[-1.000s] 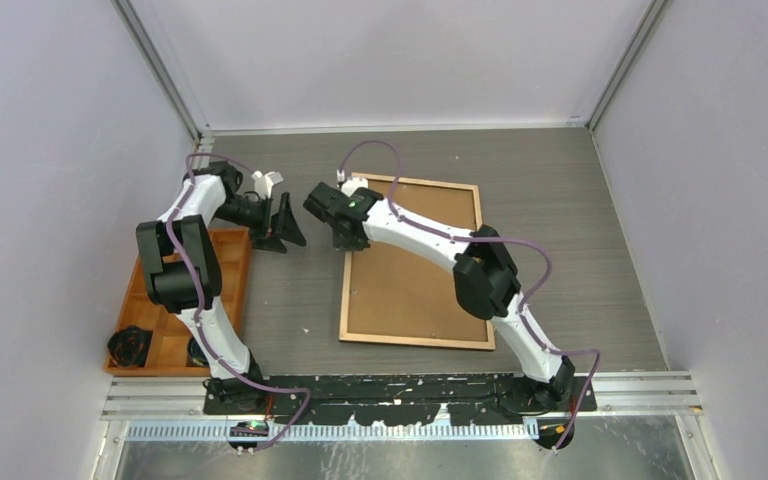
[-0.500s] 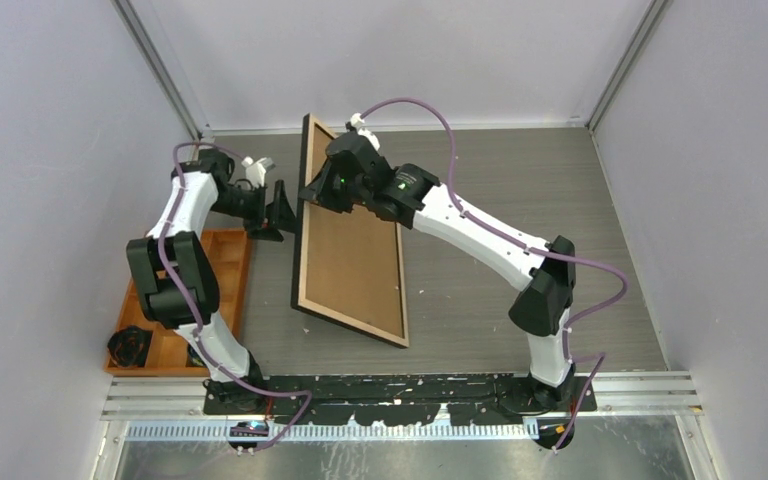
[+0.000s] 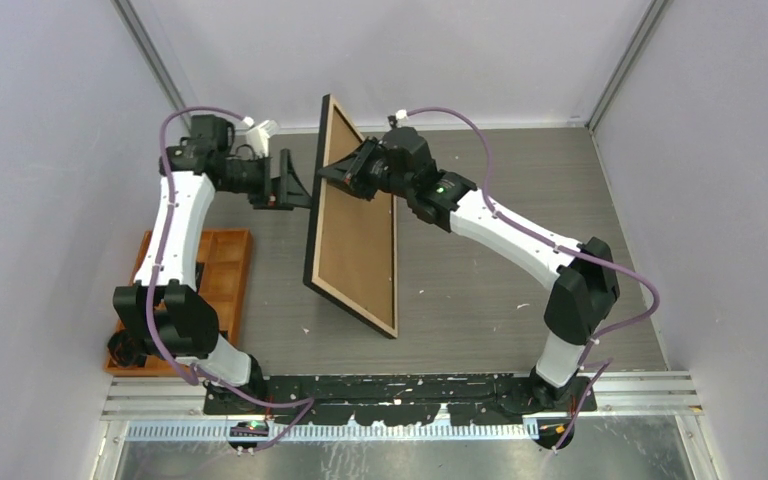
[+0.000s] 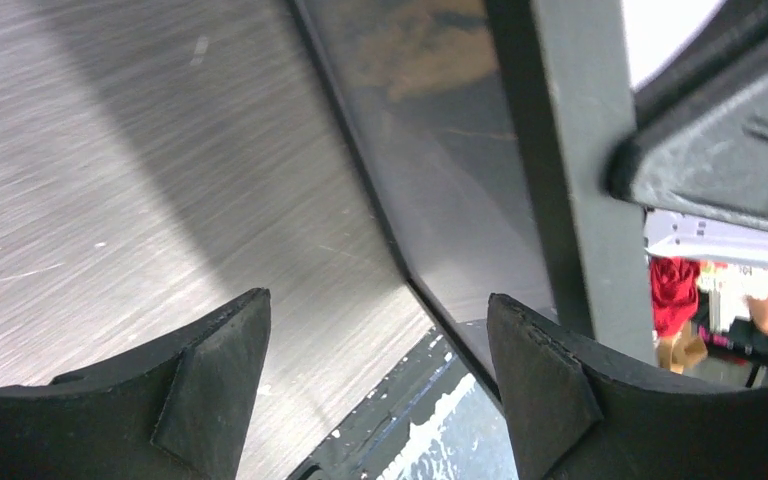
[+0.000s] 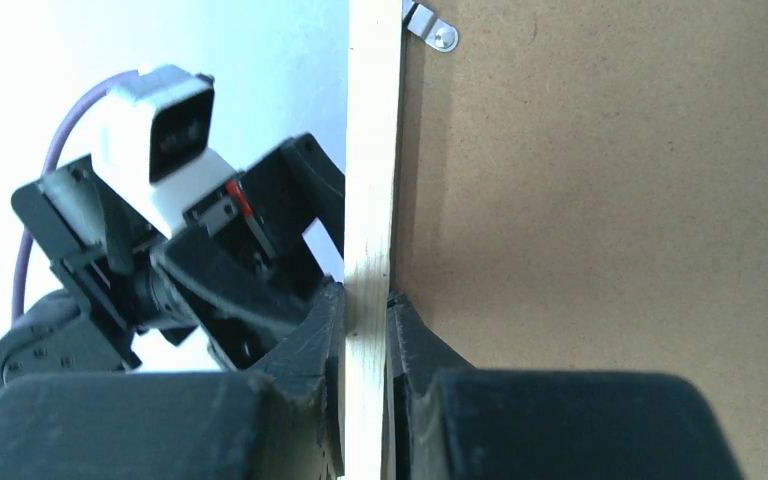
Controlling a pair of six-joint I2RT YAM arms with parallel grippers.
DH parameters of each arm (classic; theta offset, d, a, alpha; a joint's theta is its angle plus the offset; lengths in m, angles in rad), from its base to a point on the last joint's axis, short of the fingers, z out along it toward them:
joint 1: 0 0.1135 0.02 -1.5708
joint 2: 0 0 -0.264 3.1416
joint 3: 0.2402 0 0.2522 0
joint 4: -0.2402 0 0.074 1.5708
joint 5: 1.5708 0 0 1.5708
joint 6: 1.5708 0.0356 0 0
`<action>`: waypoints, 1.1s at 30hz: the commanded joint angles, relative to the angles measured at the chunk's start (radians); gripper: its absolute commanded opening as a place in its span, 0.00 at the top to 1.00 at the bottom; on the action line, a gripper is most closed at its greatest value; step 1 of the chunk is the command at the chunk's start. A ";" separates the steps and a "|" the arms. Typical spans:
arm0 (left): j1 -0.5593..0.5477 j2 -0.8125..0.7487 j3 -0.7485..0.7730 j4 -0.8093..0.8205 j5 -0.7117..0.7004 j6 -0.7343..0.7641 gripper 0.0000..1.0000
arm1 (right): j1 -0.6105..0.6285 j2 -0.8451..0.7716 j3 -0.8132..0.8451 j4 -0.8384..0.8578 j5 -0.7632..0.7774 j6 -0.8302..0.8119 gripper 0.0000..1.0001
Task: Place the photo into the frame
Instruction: Turn over the photo frame at the center of the board.
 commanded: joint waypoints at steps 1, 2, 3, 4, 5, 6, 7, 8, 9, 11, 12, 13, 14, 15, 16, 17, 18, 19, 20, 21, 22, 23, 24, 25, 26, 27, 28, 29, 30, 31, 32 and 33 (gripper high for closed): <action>-0.129 -0.025 0.031 0.061 -0.044 -0.098 0.20 | -0.012 -0.099 0.009 0.169 -0.046 0.043 0.99; -0.150 -0.019 0.043 0.064 -0.053 -0.108 0.21 | -0.014 -0.107 0.008 0.158 -0.048 0.038 0.99; -0.168 -0.013 0.057 0.067 -0.062 -0.115 0.21 | -0.016 -0.118 0.006 0.148 -0.049 0.034 0.99; -0.185 -0.007 0.069 0.072 -0.077 -0.121 0.21 | -0.019 -0.128 0.000 0.137 -0.048 0.026 0.99; -0.200 -0.002 0.082 0.074 -0.089 -0.127 0.21 | -0.024 -0.141 -0.004 0.125 -0.048 0.023 0.99; -0.214 0.002 0.095 0.075 -0.099 -0.129 0.22 | -0.030 -0.155 -0.017 0.122 -0.048 0.019 0.99; -0.229 0.007 0.112 0.074 -0.109 -0.129 0.22 | -0.036 -0.167 -0.025 0.109 -0.048 0.013 0.98; -0.242 0.013 0.124 0.070 -0.119 -0.129 0.22 | -0.041 -0.181 -0.035 0.086 -0.049 0.007 0.93; -0.256 0.017 0.134 0.067 -0.124 -0.132 0.22 | -0.048 -0.197 -0.043 0.066 -0.049 0.000 0.89; -0.288 0.028 0.153 0.064 -0.142 -0.134 0.22 | -0.059 -0.218 -0.058 0.029 -0.052 -0.017 0.79; -0.305 0.033 0.162 0.065 -0.150 -0.135 0.22 | -0.062 -0.227 -0.062 0.002 -0.050 -0.030 0.73; -0.320 0.040 0.172 0.066 -0.160 -0.136 0.22 | -0.064 -0.236 -0.062 -0.043 -0.046 -0.045 0.68; -0.335 0.048 0.182 0.063 -0.167 -0.139 0.22 | -0.067 -0.246 -0.061 -0.074 -0.039 -0.063 0.64; -0.350 0.057 0.192 0.062 -0.174 -0.140 0.22 | -0.069 -0.255 -0.061 -0.108 -0.028 -0.081 0.61; -0.370 0.066 0.204 0.060 -0.183 -0.141 0.22 | -0.072 -0.266 -0.057 -0.144 -0.016 -0.099 0.57; -0.379 0.075 0.214 0.058 -0.192 -0.142 0.22 | -0.073 -0.274 -0.050 -0.179 -0.005 -0.118 0.53; -0.396 0.083 0.223 0.058 -0.200 -0.145 0.22 | -0.074 -0.283 -0.041 -0.215 0.004 -0.136 0.51; -0.406 0.092 0.233 0.059 -0.205 -0.148 0.22 | -0.077 -0.293 -0.035 -0.244 0.008 -0.154 0.49; -0.417 0.100 0.243 0.059 -0.211 -0.150 0.22 | -0.079 -0.304 -0.032 -0.272 0.009 -0.170 0.46; -0.424 0.109 0.255 0.058 -0.214 -0.152 0.22 | -0.083 -0.316 -0.027 -0.299 0.010 -0.182 0.44; -0.430 0.120 0.268 0.055 -0.215 -0.153 0.22 | -0.085 -0.327 -0.026 -0.325 0.009 -0.195 0.42; -0.434 0.133 0.283 0.051 -0.218 -0.154 0.22 | -0.088 -0.338 -0.024 -0.351 0.005 -0.205 0.40; -0.436 0.143 0.294 0.048 -0.216 -0.156 0.23 | -0.091 -0.348 -0.022 -0.374 0.003 -0.215 0.39; -0.437 0.151 0.304 0.046 -0.214 -0.158 0.23 | -0.092 -0.360 -0.023 -0.394 0.001 -0.224 0.39; -0.439 0.157 0.311 0.047 -0.213 -0.159 0.23 | -0.092 -0.371 -0.026 -0.411 0.000 -0.232 0.38; -0.440 0.163 0.316 0.050 -0.213 -0.161 0.23 | -0.094 -0.380 -0.027 -0.426 -0.001 -0.239 0.37; -0.443 0.169 0.321 0.050 -0.215 -0.163 0.23 | -0.095 -0.388 -0.027 -0.444 -0.004 -0.244 0.37; -0.446 0.177 0.329 0.048 -0.216 -0.166 0.23 | -0.095 -0.391 -0.024 -0.457 -0.011 -0.251 0.37; -0.449 0.187 0.341 0.045 -0.216 -0.168 0.23 | -0.095 -0.393 -0.018 -0.475 -0.017 -0.261 0.37; -0.452 0.197 0.354 0.041 -0.216 -0.169 0.24 | -0.095 -0.397 -0.013 -0.492 -0.023 -0.270 0.37; -0.457 0.209 0.368 0.038 -0.218 -0.169 0.24 | -0.096 -0.401 -0.009 -0.509 -0.030 -0.280 0.37; -0.459 0.221 0.380 0.034 -0.220 -0.168 0.24 | -0.096 -0.405 -0.003 -0.519 -0.042 -0.292 0.37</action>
